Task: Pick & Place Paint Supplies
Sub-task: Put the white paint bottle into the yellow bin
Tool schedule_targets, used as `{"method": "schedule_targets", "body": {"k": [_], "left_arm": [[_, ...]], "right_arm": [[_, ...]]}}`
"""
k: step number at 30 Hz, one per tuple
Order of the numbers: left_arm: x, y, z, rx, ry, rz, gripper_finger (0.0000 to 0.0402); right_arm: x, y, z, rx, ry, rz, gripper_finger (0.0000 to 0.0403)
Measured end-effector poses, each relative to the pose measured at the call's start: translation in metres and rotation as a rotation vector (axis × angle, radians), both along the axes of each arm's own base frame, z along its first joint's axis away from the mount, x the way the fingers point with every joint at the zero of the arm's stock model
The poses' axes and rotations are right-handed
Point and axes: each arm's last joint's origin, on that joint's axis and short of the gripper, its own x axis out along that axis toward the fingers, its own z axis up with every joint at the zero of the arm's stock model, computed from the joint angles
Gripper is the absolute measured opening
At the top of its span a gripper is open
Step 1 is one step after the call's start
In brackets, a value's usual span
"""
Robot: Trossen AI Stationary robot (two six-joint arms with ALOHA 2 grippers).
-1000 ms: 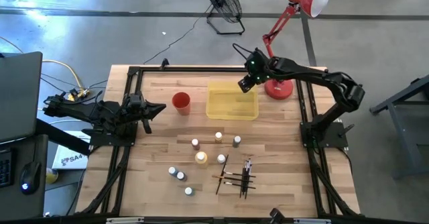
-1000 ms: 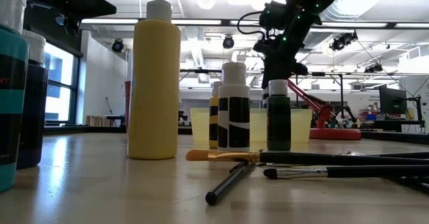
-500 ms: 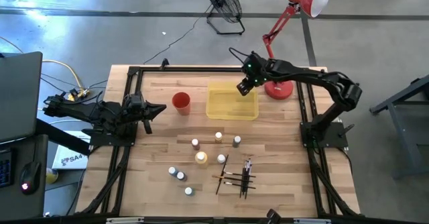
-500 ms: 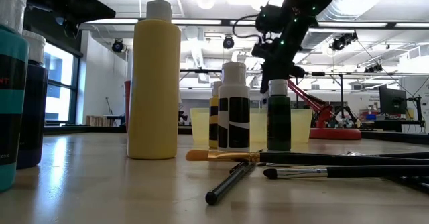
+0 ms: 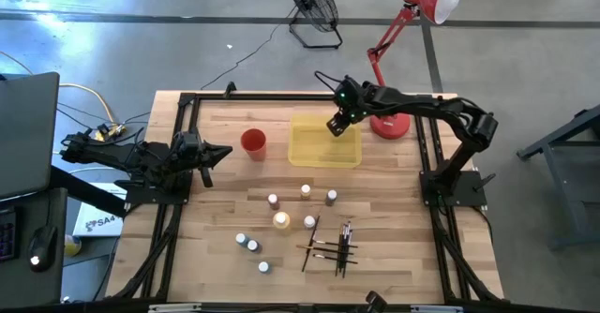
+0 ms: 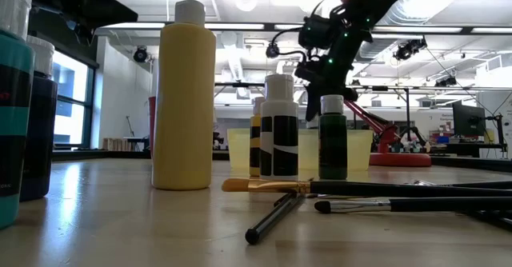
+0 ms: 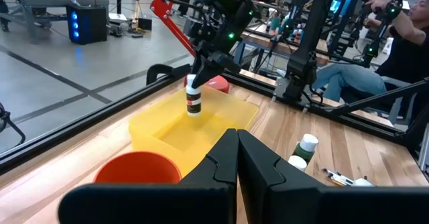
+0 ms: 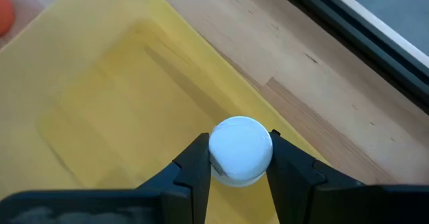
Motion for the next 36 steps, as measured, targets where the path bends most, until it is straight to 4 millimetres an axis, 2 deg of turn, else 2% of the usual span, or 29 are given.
{"method": "schedule_targets", "body": {"k": [16, 36], "left_arm": [[-0.0003, 0.0006, -0.0001, 0.002, 0.001, 0.021, 0.0], [-0.0003, 0.0006, -0.0002, 0.003, 0.002, 0.024, 0.0]], "right_arm": [[0.0014, 0.0009, -0.0013, -0.009, 0.007, 0.007, 0.0111], [0.0002, 0.0012, -0.0017, -0.008, 0.016, -0.087, 0.0111]]}}
